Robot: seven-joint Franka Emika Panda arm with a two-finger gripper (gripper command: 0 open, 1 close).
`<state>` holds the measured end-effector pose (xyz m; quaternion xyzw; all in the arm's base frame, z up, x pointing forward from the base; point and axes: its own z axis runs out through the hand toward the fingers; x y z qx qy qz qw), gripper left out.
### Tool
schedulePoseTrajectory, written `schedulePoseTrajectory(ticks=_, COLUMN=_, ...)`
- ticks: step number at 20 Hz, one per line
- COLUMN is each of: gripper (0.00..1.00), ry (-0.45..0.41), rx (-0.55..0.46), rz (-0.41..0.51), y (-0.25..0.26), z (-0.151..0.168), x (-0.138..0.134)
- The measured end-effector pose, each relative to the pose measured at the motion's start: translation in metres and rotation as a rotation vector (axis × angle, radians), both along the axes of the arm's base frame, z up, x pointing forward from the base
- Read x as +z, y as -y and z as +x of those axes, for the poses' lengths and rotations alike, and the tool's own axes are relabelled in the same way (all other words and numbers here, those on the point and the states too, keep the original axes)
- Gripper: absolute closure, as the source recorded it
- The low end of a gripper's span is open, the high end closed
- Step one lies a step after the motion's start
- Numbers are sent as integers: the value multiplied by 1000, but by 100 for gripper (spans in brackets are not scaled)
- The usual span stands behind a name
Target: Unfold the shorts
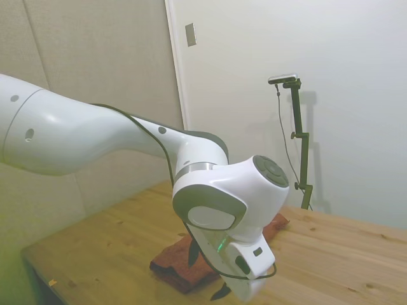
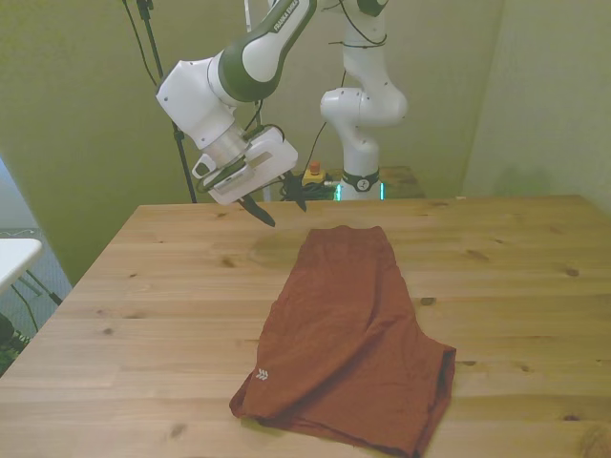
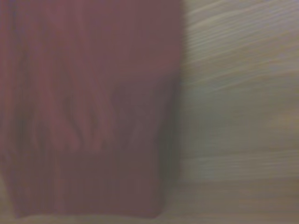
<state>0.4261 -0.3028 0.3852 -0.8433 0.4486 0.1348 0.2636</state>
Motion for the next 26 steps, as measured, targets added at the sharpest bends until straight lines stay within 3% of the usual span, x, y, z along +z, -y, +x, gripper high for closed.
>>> schedulePoseTrajectory(ticks=3, gripper=0, ry=19, rx=21, rz=71, y=-11, z=6, x=-7)
schedulePoseTrajectory(ticks=16, gripper=0, ry=26, rx=5, rz=127, y=-13, z=23, x=-32)
schedulePoseTrajectory(ticks=17, gripper=100, ry=27, rx=14, rz=129, y=-16, z=24, x=-33)
schedulePoseTrajectory(ticks=26, gripper=100, ry=32, rx=47, rz=136, y=-25, z=27, x=-41)
